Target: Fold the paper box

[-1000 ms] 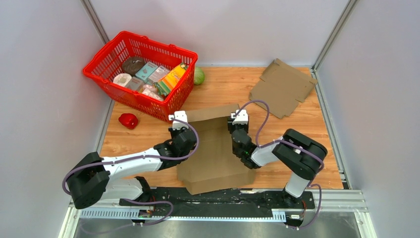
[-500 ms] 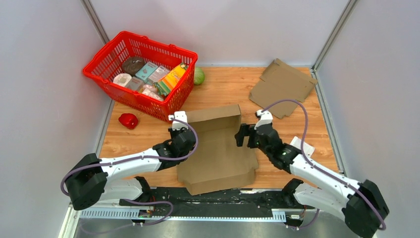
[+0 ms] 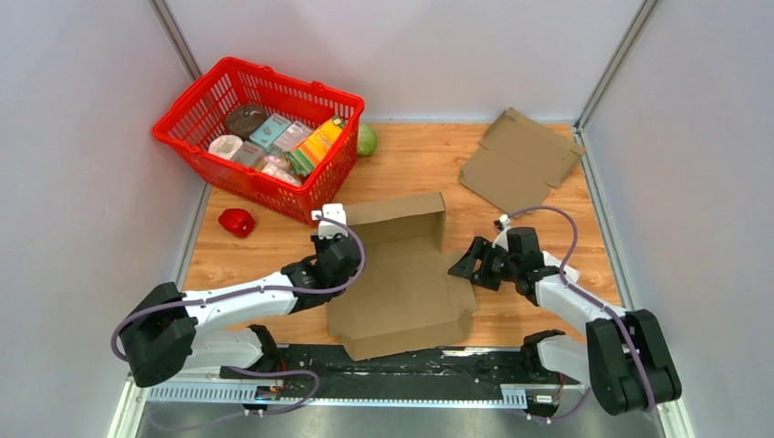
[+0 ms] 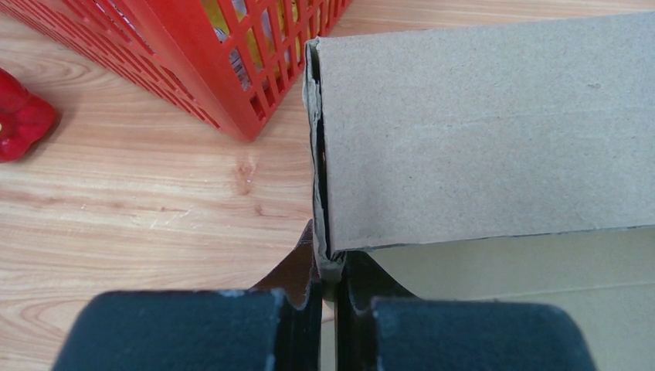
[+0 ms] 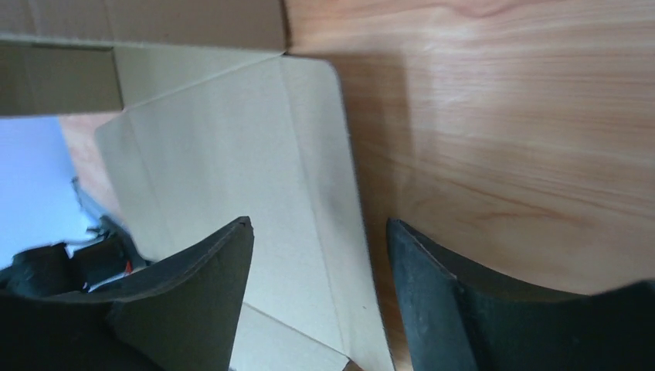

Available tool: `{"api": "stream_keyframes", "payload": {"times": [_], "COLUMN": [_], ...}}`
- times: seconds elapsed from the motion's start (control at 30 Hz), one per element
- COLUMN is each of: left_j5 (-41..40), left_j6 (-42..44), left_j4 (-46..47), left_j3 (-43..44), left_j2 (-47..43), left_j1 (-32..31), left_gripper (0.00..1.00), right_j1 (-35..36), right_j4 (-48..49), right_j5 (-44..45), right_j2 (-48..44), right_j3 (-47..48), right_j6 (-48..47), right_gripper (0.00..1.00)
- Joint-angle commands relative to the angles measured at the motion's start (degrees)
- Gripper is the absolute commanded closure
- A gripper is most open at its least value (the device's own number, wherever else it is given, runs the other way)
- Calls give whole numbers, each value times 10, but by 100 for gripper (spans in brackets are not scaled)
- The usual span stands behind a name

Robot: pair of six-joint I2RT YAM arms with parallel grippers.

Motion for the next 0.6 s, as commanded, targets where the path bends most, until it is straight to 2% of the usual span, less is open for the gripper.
{"api": "stream_keyframes", "payload": {"times": [0.0, 0.03, 0.07, 0.1, 0.13, 0.17, 0.2, 0.23, 0.27, 0.3, 0.33, 0.37, 0.43, 0.47, 0.5, 0.53, 0.57], "left_j5": [77, 84, 101, 112, 122, 149, 165, 186, 242, 273, 295, 339, 364, 373, 396, 436, 455], "left_j6": [3, 16, 22, 29, 42, 49, 57, 74, 86, 96, 103, 106, 107, 93, 85, 86, 73], "left_j4": [-57, -57, -57, -57, -63, -69, -79, -104, -118, -139, -185, -213, -304, -330, -325, -275, -269], "left_j3": [4, 3, 1, -2, -10, -16, -21, -36, -44, -52, -63, -67, -61, -55, -59, -73, -68], "left_j2": [10, 1, -7, -16, -47, -66, -91, -148, -182, -220, -302, -345, -459, -489, -514, -529, -517], "left_j1": [-5, -5, -5, -5, -5, -5, -5, -5, -5, -6, -7, -7, -7, -20, -31, -37, -43], "left_gripper": [100, 100, 93, 87, 80, 65, 56, 42, 28, 28, 28, 27, 27, 28, 29, 29, 30], "right_j1": [2, 1, 1, 1, 0, -2, -4, -7, -9, -10, -11, -11, -13, -13, -14, -15, -14], "right_j4": [104, 108, 111, 114, 118, 120, 127, 128, 132, 135, 135, 135, 145, 150, 157, 156, 155], "right_j5": [-119, -123, -124, -122, -121, -120, -119, -120, -122, -124, -126, -126, -137, -145, -163, -168, -175], "right_j2": [48, 52, 57, 59, 63, 64, 65, 69, 70, 71, 77, 79, 89, 101, 107, 114, 121], "right_j3": [-20, -17, -17, -17, -19, -21, -23, -25, -27, -27, -27, -27, -26, -25, -20, -17, -14], "right_j6": [16, 12, 12, 12, 15, 23, 27, 30, 34, 36, 35, 34, 41, 44, 58, 61, 65], "right_gripper": [38, 44, 52, 68, 73, 76, 85, 88, 90, 95, 96, 98, 99, 100, 100, 100, 100]}}
